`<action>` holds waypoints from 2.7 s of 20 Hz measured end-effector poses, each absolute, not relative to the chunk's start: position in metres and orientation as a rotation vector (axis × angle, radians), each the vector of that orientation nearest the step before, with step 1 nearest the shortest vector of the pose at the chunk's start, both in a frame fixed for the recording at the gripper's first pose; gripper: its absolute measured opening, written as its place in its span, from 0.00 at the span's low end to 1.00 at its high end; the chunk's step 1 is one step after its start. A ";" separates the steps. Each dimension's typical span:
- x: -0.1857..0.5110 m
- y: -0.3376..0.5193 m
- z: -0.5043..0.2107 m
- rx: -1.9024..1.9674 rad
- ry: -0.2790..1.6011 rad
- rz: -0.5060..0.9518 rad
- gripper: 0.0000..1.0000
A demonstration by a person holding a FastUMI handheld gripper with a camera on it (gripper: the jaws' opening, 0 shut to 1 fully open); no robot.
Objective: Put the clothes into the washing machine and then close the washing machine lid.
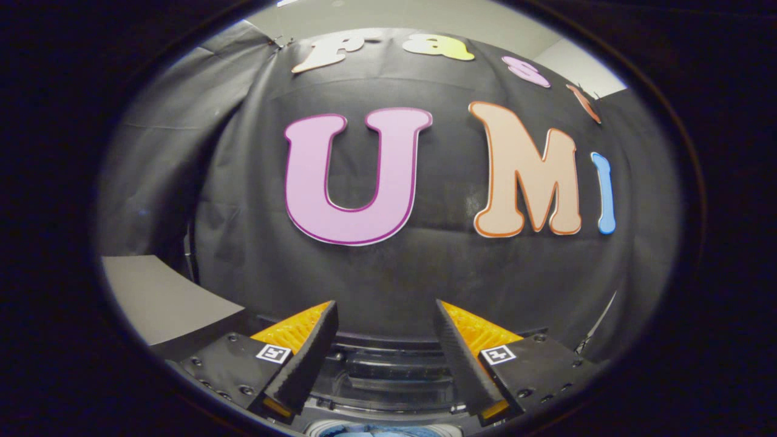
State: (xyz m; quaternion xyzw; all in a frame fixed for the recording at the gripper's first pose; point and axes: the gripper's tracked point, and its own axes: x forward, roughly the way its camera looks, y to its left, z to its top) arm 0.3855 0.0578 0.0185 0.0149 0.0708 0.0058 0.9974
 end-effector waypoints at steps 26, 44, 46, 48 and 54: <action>0.406 0.053 -0.022 0.083 0.276 0.012 0.98; 0.349 0.053 -0.030 0.089 0.236 0.006 0.97; 0.345 0.055 -0.031 0.090 0.234 0.004 0.97; 0.343 0.055 -0.032 0.091 0.238 0.002 0.97; 0.313 0.055 -0.049 0.107 0.299 0.002 0.97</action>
